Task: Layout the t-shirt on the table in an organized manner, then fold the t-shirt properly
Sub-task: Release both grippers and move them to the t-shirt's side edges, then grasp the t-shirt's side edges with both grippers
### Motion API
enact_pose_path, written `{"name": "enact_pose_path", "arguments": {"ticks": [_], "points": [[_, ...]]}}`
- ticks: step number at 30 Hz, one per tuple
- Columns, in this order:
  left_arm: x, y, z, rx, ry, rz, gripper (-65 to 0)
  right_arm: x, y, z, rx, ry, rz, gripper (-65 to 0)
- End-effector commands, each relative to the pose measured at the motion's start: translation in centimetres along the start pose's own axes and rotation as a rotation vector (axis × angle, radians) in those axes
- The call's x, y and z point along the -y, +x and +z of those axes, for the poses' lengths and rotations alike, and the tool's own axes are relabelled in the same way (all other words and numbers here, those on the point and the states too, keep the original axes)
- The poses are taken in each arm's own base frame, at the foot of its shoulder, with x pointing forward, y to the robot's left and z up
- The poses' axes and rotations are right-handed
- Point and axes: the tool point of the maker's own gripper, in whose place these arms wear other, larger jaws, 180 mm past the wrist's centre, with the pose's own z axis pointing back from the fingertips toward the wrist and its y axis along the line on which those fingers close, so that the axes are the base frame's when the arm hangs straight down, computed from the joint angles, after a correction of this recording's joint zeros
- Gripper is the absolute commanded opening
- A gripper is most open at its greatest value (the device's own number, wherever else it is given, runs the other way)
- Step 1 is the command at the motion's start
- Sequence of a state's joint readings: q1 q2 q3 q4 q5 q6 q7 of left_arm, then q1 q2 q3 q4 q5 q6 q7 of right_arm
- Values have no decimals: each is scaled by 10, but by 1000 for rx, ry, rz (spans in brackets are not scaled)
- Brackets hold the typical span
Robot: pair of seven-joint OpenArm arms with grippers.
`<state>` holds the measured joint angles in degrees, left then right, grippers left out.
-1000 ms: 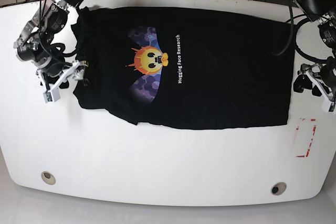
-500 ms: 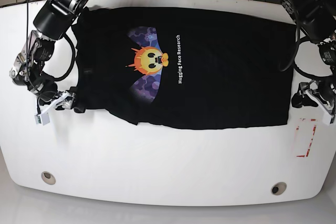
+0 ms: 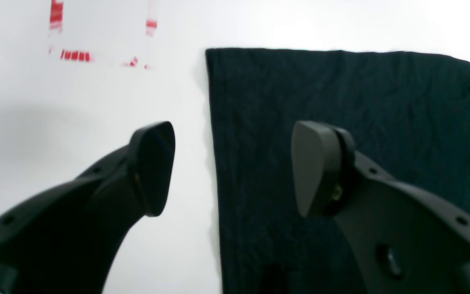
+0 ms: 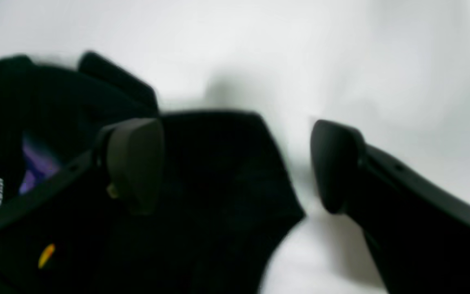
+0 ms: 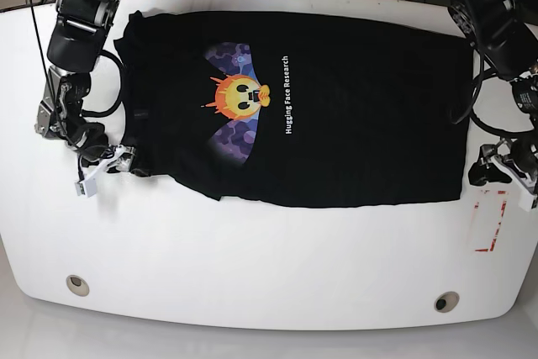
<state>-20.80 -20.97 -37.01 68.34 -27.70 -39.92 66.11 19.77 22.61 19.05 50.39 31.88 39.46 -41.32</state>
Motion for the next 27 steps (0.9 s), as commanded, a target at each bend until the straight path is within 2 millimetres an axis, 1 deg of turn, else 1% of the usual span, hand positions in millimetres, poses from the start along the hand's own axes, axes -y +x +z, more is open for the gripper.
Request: {"name": "enact_pose_path", "arguments": {"ticks": [1, 5, 7, 9, 13, 14, 15, 16, 17, 18, 19, 21, 23, 25, 27], "points": [[-4, 22, 8, 63, 8, -15, -229, -3, 21, 1, 49, 16, 21, -111], [-4, 20, 8, 60, 9, -15, -229, -8, 11, -4, 21, 28, 24, -111], [-4, 20, 8, 59, 9, -15, -229, -13, -1, -8, -10, 39, 31, -111], [-4, 19, 8, 59, 8, -14, -229, -24, -12, -16, -32, 63, 33, -111], [-4, 20, 8, 64, 8, -14, -229, -41, -14, -23, -33, 93, 56, -114], [-4, 21, 8, 68, 8, -13, -229, -42, -15, -22, -33, 93, 58, -119], [-4, 22, 8, 76, 7, -12, -229, -41, -21, -21, -43, 91, 56, -136], [-4, 22, 7, 81, 5, -8, -228, -41, -26, -21, -50, 92, 51, -155], [-4, 21, 5, 83, 0, 0, -226, -42, -31, -22, -58, 95, 46, -192], [-4, 21, 2, 85, -7, 9, -226, -44, -32, -23, -59, 100, 43, -227], [-3, 18, -1, 80, -15, 19, -228, -44, -33, -23, -61, 100, 43, -265], [-1, 9, -11, 57, -38, 44, -226, -45, -36, -24, -67, 100, 42, -361], [2, 12, -19, 61, -59, 59, -224, -45, -37, -24, -68, 101, 42, -466], [5, 15, -26, 71, -77, 71, -222, -45, -38, -24, -70, 101, 42, -539], [7, 14, -34, 69, -83, 98, -222, -44, -39, -24, -74, 99, 43, -587]]}}
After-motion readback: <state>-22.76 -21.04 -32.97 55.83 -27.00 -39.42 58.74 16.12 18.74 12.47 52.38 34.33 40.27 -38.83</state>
